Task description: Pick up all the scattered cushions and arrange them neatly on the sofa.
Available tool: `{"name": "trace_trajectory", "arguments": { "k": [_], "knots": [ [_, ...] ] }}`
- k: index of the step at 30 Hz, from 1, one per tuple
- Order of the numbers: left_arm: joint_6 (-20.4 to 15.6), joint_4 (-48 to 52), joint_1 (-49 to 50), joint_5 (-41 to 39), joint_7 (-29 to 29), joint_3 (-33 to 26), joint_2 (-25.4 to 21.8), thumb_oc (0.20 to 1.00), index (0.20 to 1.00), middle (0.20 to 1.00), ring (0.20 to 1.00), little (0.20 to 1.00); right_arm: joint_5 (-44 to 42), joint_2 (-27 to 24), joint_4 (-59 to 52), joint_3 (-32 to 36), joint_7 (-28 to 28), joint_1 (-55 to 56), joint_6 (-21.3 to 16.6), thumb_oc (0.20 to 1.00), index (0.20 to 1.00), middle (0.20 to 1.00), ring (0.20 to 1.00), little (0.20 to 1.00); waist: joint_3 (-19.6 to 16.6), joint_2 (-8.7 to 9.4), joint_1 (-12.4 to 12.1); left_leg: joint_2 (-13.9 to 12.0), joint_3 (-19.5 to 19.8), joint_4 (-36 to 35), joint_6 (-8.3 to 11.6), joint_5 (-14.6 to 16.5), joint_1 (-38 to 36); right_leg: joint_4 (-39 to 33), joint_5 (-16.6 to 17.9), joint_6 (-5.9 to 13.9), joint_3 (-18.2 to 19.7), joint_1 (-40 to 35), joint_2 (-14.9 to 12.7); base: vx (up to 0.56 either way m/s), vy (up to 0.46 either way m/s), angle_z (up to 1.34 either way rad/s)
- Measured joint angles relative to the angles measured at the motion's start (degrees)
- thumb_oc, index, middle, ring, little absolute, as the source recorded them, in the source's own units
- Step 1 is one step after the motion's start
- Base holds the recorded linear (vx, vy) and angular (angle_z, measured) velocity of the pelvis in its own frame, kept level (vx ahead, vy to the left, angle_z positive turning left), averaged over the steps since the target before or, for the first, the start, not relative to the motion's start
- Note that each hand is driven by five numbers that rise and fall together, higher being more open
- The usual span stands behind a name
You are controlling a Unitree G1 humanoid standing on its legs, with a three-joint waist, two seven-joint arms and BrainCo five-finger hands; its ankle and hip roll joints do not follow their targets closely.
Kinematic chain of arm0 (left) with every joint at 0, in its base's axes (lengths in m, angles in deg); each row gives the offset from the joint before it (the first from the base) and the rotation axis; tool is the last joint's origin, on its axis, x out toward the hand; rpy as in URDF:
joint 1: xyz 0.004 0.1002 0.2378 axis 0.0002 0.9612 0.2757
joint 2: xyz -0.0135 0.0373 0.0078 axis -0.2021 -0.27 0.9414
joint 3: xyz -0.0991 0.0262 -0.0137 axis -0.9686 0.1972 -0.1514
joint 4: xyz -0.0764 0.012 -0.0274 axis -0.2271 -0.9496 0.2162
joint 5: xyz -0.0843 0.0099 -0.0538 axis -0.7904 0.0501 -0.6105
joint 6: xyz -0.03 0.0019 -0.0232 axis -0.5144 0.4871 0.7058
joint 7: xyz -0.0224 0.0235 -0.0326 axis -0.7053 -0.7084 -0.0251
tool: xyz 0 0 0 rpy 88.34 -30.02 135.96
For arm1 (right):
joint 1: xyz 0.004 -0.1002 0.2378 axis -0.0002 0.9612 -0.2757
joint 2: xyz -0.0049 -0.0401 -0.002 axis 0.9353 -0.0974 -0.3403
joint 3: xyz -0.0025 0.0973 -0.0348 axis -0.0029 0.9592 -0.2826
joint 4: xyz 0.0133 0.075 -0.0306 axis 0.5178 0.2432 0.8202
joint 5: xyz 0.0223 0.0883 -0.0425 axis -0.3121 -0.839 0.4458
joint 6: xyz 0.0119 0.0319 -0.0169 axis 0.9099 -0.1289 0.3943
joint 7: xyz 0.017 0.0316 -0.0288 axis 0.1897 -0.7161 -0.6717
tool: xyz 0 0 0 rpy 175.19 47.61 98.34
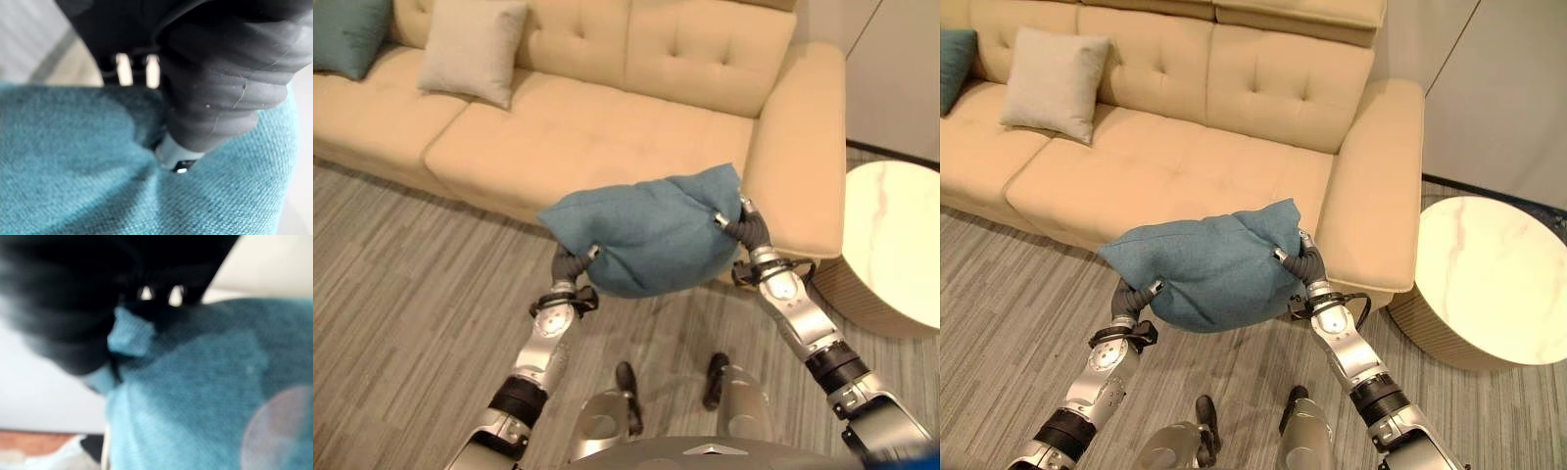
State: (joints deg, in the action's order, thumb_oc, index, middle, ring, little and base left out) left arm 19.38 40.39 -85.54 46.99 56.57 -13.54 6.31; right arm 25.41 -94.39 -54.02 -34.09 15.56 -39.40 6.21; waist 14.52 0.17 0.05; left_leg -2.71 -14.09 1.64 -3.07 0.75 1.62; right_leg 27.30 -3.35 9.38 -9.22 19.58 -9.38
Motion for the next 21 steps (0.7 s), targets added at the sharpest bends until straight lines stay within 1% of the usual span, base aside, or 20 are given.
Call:
{"name": "trace_trajectory", "arguments": {
  "k": [1,3,4,5,6,7,8,9,10,11,12,13,14,15,16,17,18,19,20,21],
  "knots": [
    [0.0,0.0,0.0,0.0,0.2,0.0,-0.6,0.200,0.200,0.200,0.200,0.200,0.0,-0.1,0.0,0.0,0.3,0.1,0.1,0.200,0.200,0.200,0.200,0.200,-0.4,0.55,0.4,0.2,-0.1,-0.6,-0.27,-0.9,0.2,-3.4,0.3,-0.32,-0.5,-0.2,1.2,0.12,-0.033,0.52],
    [0.0,0.0,0.8,0.0,0.8,-0.1,-1.0,0.200,0.200,0.200,0.200,0.200,0.0,0.2,0.1,-0.1,0.7,0.5,0.2,0.200,0.200,0.200,0.200,0.200,-1.8,2.66,0.1,1.8,0.0,-0.6,-0.14,-1.1,1.0,-10.1,0.7,-0.87,-2.8,-0.5,0.7,0.21,-0.060,0.39],
    [0.0,0.0,1.1,0.0,0.8,-0.2,-0.9,0.200,0.200,0.200,0.200,0.200,0.0,0.5,0.1,-0.4,0.8,0.5,0.2,0.200,0.200,0.200,0.200,0.200,-2.0,2.96,-0.3,1.9,0.2,-0.5,0.22,-0.8,1.3,-13.1,1.1,-1.33,-3.9,-0.8,0.8,0.28,-0.087,0.31],
    [0.2,-0.1,1.6,0.0,0.8,-0.6,-0.5,0.200,0.200,0.200,0.200,0.200,0.1,0.4,0.3,-0.8,0.9,0.5,0.2,0.200,0.200,0.200,0.200,0.200,-2.0,2.91,0.0,1.9,2.8,-0.1,0.55,-0.9,1.9,-18.1,4.3,-0.96,-3.1,-2.4,1.7,0.27,-0.105,0.68],
    [0.6,-0.2,1.6,0.0,0.8,-0.6,-0.6,0.200,0.200,0.200,0.200,0.200,0.5,0.2,1.1,-0.8,1.0,0.8,0.2,0.200,0.200,0.200,0.200,0.200,-2.0,2.92,0.8,1.7,5.3,0.6,1.37,-0.8,2.0,-19.6,6.9,-0.50,-2.5,-4.4,2.3,0.33,-0.174,1.32],
    [1.2,-0.2,1.9,0.0,0.8,0.9,0.3,0.200,0.200,0.200,0.200,0.200,0.4,-1.3,1.9,-0.5,1.0,2.3,0.7,0.200,0.200,0.200,0.200,0.200,-2.4,2.39,1.2,0.7,7.7,-0.3,2.89,-0.9,0.1,-18.9,6.7,-4.22,-2.9,-7.1,3.9,0.30,-0.196,1.07],
    [1.2,-0.2,1.9,0.0,0.9,1.4,1.3,0.200,0.200,0.200,0.200,0.200,0.4,-2.6,1.9,-0.5,1.2,2.3,0.7,0.200,0.200,0.200,0.200,0.200,-2.5,2.14,0.5,0.2,8.0,-0.1,4.01,-1.2,0.0,-18.6,5.9,-5.31,-2.9,-7.5,5.0,0.27,-0.219,0.82],
    [1.2,-0.2,1.8,0.0,1.2,1.3,1.8,0.200,0.200,0.200,0.200,0.200,0.4,-3.1,1.9,-0.1,1.7,2.3,0.7,0.200,0.200,0.200,0.200,0.200,-2.7,1.92,0.7,-0.5,8.8,1.5,5.30,-0.8,0.8,-18.5,5.1,-6.59,-3.4,-8.0,5.4,0.13,-0.131,1.14],
    [1.5,-0.2,1.4,0.0,2.2,1.4,2.4,0.200,0.200,0.200,0.200,0.200,0.4,-3.1,1.9,1.6,1.9,2.9,0.7,0.200,0.200,0.200,0.200,0.200,-3.0,2.97,3.0,-0.8,6.5,12.2,8.82,-2.6,6.9,-18.8,3.3,-8.78,-7.4,-9.8,4.5,0.19,-0.257,1.09],
    [1.5,-0.2,1.7,0.0,2.3,1.8,2.2,0.200,0.200,0.200,0.200,0.200,0.4,-2.7,1.9,1.7,1.9,2.6,0.7,0.200,0.200,0.200,0.200,0.200,-3.1,3.22,2.1,-2.0,4.3,17.1,9.60,-2.6,8.3,-19.4,3.1,-9.47,-7.5,-10.9,4.7,0.19,-0.206,0.90],
    [1.5,-0.2,1.7,-0.1,2.4,1.9,2.7,0.200,0.200,0.200,0.200,0.200,0.3,-2.8,1.7,1.7,2.0,2.4,0.5,0.200,0.200,0.200,0.200,0.200,-3.3,2.42,2.0,-4.0,3.2,21.2,9.75,-1.7,10.1,-18.7,1.7,-10.95,-8.0,-11.5,5.9,0.27,-0.201,0.53],
    [1.5,-1.5,-0.8,-0.1,2.5,2.5,2.7,0.200,0.200,0.200,0.200,0.200,-0.4,-1.8,1.7,4.1,1.8,4.4,0.6,0.200,0.200,0.200,0.200,0.200,-2.8,3.90,2.7,-8.9,-2.3,32.4,10.00,-3.2,17.2,-20.3,0.2,-13.09,-10.8,-13.2,6.8,0.33,0.036,0.60],
    [1.5,-1.5,-0.7,-0.1,2.5,2.6,2.3,0.200,0.200,0.200,0.200,0.200,-0.7,-1.6,1.7,4.1,1.7,5.0,0.6,0.200,0.200,0.200,0.200,0.200,-3.2,5.09,2.2,-9.5,-4.7,30.6,8.80,-2.4,18.4,-21.7,0.6,-12.45,-10.7,-13.5,7.4,0.29,0.046,0.51],
    [1.5,-1.5,-0.6,-0.1,2.5,3.0,1.7,0.200,0.200,0.200,0.200,0.200,-0.7,-1.5,1.6,3.8,1.7,4.9,0.6,0.200,0.200,0.200,0.200,0.200,-3.3,5.99,1.8,-8.5,-3.7,23.1,8.21,-2.1,18.3,-22.4,0.8,-12.04,-10.5,-13.5,7.6,0.37,0.106,-0.45],
    [1.5,-2.7,-0.6,0.0,3.1,2.8,1.3,0.200,0.200,0.200,0.200,0.200,-0.6,-1.4,2.0,3.0,1.8,4.8,0.4,0.200,0.200,0.200,0.200,0.200,-3.5,5.66,0.5,-7.9,0.8,4.3,10.05,-3.9,15.8,-23.8,0.7,-11.05,-9.2,-13.9,10.3,0.24,0.082,-0.69],
    [1.6,-3.9,-0.5,0.0,3.1,2.6,0.9,0.200,0.200,0.200,0.200,0.200,-0.6,-0.5,2.6,2.5,1.8,4.9,0.4,0.200,0.200,0.200,0.200,0.200,-3.4,5.57,0.2,-8.7,1.8,0.5,10.29,-5.3,15.1,-23.9,1.0,-10.58,-9.2,-14.5,11.5,0.34,0.161,-0.65],
    [1.7,-4.3,-0.5,0.0,3.1,2.5,0.9,0.200,0.200,0.200,0.200,0.200,-0.6,-0.2,2.8,2.0,1.8,5.0,0.5,0.200,0.200,0.200,0.200,0.200,-3.4,5.59,0.5,-8.8,2.3,-0.7,10.33,-5.7,15.0,-23.9,0.9,-10.64,-9.2,-14.9,12.1,0.25,0.146,-0.39],
    [1.7,-4.3,-0.5,0.0,3.1,1.9,0.6,0.200,0.200,0.200,0.200,0.200,-0.7,-0.3,2.9,1.9,1.7,5.1,0.5,0.200,0.200,0.200,0.200,0.200,-3.3,5.49,0.6,-8.5,2.0,0.4,9.96,-6.1,14.8,-24.1,0.8,-10.80,-9.1,-15.2,12.9,0.34,0.287,-0.35],
    [1.7,-4.3,-0.2,0.0,3.2,1.5,0.9,0.200,0.200,0.200,0.200,0.200,-0.7,-0.5,2.9,1.5,1.8,5.2,0.6,0.200,0.200,0.200,0.200,0.200,-3.3,5.49,0.6,-7.6,2.0,2.9,9.44,-6.3,13.2,-24.4,0.7,-10.89,-8.6,-16.5,13.3,0.30,0.300,-0.35],
    [1.7,-4.2,-0.2,0.0,3.2,1.5,1.0,0.200,0.200,0.200,0.200,0.200,-0.7,-0.3,2.9,1.3,1.8,5.1,0.7,0.200,0.200,0.200,0.200,0.200,-3.3,5.46,0.6,-6.3,2.1,3.0,9.21,-6.2,11.7,-23.6,0.4,-10.72,-7.8,-16.7,13.3,0.28,0.328,-0.40]
  ]
}}
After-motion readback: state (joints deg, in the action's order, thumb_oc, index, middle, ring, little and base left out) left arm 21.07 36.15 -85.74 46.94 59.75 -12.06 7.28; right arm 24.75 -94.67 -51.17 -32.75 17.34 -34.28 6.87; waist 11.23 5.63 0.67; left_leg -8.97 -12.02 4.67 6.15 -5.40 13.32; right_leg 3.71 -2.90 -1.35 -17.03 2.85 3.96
